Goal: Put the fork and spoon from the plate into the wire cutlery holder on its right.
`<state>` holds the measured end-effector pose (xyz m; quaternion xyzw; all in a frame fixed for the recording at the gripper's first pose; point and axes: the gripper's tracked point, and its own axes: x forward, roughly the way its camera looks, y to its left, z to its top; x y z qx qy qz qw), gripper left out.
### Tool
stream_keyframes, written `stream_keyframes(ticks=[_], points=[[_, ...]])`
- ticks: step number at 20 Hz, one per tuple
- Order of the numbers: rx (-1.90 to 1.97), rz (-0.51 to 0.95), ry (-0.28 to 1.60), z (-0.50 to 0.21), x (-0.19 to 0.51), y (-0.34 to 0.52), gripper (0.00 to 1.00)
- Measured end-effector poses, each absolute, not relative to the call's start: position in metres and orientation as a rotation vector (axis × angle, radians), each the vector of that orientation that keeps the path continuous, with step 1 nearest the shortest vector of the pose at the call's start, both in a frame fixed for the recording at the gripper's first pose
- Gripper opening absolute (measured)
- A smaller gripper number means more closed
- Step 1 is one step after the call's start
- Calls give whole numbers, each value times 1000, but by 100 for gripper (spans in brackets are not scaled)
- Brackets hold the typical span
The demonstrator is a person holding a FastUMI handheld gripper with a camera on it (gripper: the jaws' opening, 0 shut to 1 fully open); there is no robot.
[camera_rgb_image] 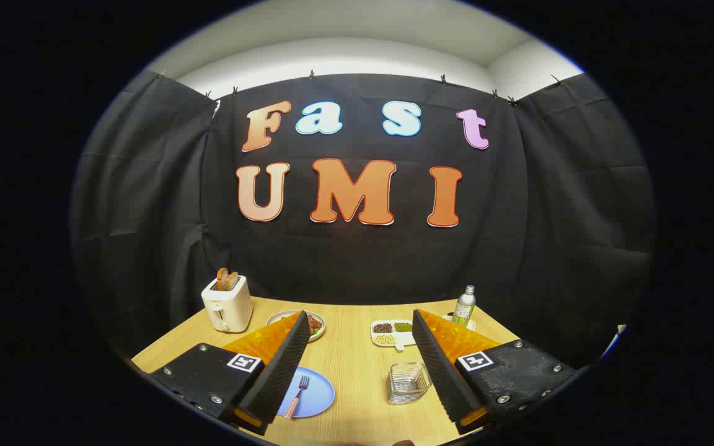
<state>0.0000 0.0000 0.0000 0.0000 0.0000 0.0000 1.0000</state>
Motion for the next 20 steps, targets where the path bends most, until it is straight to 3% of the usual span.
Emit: stream_keyframes(ticks=[12,20], points=[[28,71,53,-35,11,56,99],[20,90,133,-101,28,81,99]])
